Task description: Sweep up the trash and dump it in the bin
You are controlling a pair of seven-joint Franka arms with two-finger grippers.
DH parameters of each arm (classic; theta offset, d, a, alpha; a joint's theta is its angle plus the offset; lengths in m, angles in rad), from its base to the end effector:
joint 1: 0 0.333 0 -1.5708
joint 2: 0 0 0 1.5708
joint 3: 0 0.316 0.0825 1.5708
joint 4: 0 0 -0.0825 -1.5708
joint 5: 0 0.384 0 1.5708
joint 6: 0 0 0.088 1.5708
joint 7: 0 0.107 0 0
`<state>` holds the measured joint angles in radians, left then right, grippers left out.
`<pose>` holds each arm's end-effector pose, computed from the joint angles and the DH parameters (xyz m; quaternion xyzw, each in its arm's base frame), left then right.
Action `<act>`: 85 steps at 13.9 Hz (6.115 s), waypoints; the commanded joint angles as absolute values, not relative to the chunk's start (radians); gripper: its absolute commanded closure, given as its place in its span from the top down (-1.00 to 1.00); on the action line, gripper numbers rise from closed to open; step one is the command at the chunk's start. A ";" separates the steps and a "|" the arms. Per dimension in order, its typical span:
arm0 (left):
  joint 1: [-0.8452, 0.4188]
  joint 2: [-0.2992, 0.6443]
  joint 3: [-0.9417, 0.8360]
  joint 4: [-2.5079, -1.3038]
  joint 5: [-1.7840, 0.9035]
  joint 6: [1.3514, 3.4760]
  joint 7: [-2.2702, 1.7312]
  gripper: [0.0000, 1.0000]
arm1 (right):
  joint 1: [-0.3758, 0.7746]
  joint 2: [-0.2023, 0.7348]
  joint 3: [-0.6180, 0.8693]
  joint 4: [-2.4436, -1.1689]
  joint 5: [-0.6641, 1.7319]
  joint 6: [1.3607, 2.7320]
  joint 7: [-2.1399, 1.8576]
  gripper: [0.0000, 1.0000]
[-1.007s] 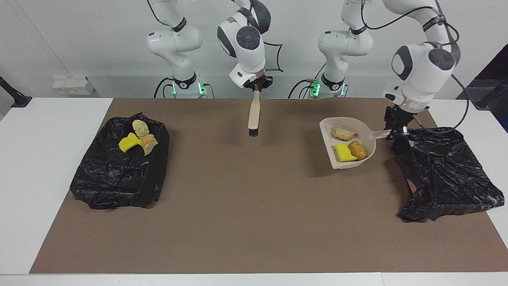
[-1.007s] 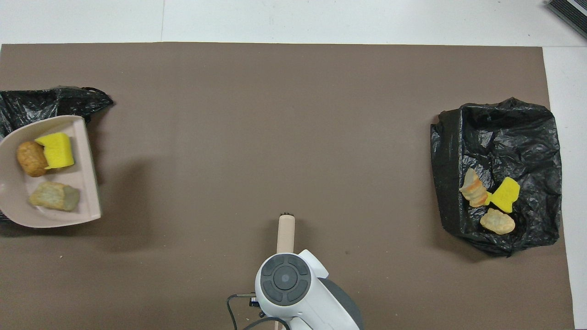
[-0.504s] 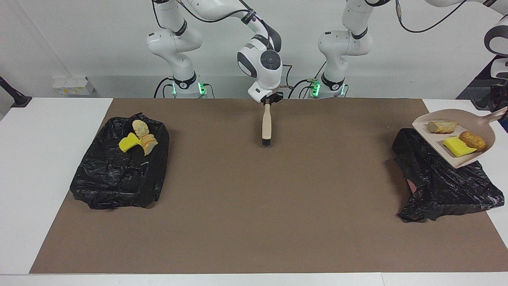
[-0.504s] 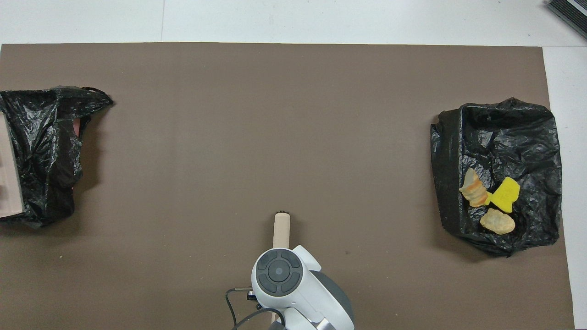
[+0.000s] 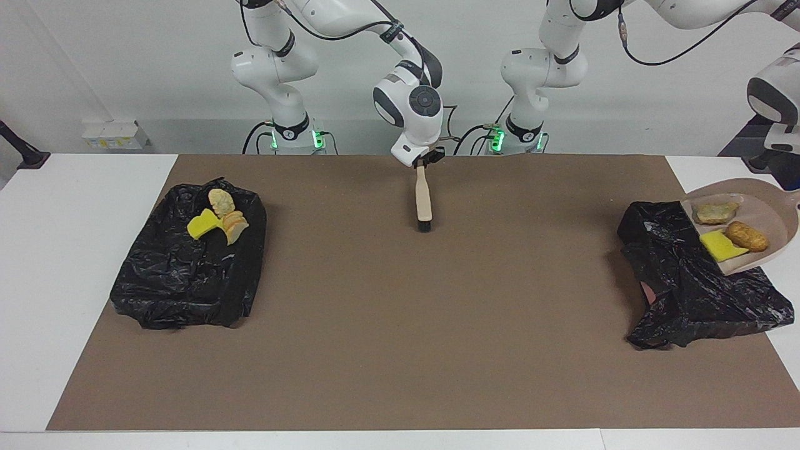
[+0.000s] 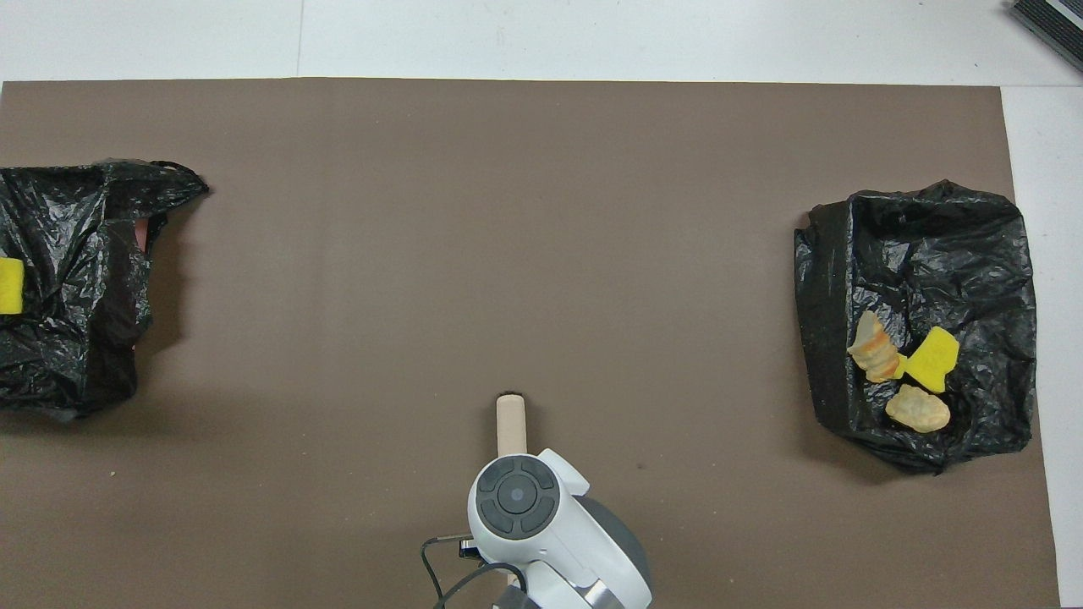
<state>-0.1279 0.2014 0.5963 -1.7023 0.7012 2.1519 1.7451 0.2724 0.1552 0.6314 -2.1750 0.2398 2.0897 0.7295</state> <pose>0.5740 0.2886 0.5294 -0.6369 0.6690 0.2676 0.2741 0.3185 0.4204 0.3208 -0.9838 -0.0178 0.1771 0.0193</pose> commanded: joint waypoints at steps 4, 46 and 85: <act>-0.130 0.141 0.503 -1.697 0.984 2.018 1.634 -1.00 | 0.241 0.104 0.583 -2.138 0.183 2.039 0.686 1.00; -0.207 0.499 -0.506 -1.614 0.137 2.097 -0.672 -1.00 | 0.075 -0.069 -0.130 -1.571 -0.020 1.476 -0.072 1.00; -0.066 -0.069 0.011 -1.471 -0.021 1.362 0.129 1.00 | 0.120 -0.124 -0.179 -1.609 -0.035 1.477 -0.077 1.00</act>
